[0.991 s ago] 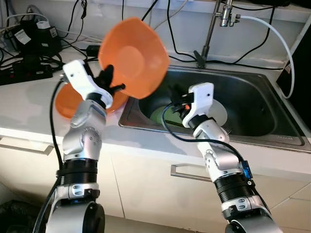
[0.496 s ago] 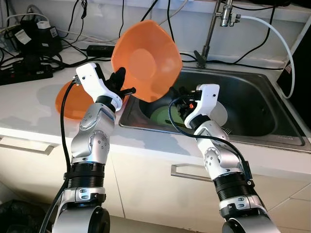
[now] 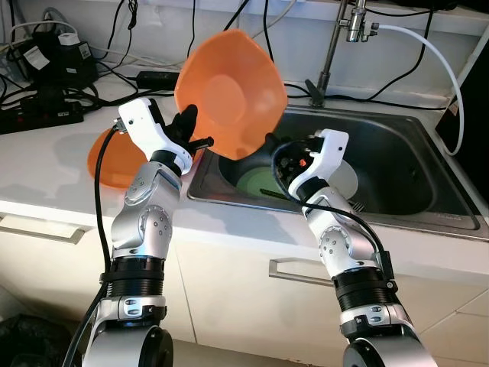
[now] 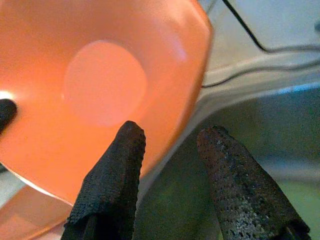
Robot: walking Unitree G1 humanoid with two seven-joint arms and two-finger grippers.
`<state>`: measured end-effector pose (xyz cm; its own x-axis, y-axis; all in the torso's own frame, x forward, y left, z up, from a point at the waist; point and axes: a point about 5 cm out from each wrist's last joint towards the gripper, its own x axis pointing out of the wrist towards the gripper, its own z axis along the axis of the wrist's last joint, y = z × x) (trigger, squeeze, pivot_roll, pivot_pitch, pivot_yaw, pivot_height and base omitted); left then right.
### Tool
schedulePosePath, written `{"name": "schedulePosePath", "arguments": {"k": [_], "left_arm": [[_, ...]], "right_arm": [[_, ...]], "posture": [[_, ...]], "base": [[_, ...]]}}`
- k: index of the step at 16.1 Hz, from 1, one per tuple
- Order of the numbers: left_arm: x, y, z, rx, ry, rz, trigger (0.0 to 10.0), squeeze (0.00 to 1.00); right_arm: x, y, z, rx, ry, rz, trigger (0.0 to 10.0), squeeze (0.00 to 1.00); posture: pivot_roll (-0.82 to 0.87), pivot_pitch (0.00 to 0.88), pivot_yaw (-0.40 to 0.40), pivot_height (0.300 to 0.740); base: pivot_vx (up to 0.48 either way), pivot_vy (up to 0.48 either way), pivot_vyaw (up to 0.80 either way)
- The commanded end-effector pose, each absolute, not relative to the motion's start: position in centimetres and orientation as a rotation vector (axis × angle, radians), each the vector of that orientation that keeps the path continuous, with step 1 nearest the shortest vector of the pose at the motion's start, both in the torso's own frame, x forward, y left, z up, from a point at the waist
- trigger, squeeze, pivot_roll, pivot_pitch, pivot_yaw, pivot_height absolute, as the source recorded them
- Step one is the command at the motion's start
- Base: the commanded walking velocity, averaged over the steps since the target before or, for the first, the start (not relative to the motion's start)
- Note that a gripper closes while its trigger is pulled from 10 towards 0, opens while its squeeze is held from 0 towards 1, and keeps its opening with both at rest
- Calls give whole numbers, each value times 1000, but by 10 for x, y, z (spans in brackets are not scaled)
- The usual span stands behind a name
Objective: Kitchen organization
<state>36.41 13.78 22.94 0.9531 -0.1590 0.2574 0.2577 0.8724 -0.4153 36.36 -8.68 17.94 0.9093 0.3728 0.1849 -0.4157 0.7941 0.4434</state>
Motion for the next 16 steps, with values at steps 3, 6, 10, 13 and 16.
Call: {"name": "schedulePosePath", "arguments": {"k": [3,6,10,13,16], "left_arm": [[361,130,239,-453,-249,-286,10000,0],[359,124,238,-456,-238,-326,10000,0],[356,117,238,-458,-226,-383,10000,0],[354,112,237,-459,-210,-425,10000,0],[351,107,235,-447,-189,-477,10000,0]], "right_arm": [[366,-86,183,571,-69,432,10000,0],[367,-85,182,609,-57,434,10000,0],[367,-86,183,621,-58,435,10000,0],[367,-87,184,626,-63,429,10000,0],[367,-89,185,654,-70,417,10000,0]], "posture": [[116,0,-3,740],[118,0,-2,740],[119,0,-2,740],[118,0,-1,740],[120,0,-1,740]], "base": [[0,0,0],[0,0,0],[0,0,0],[0,0,0],[0,0,0]]}}
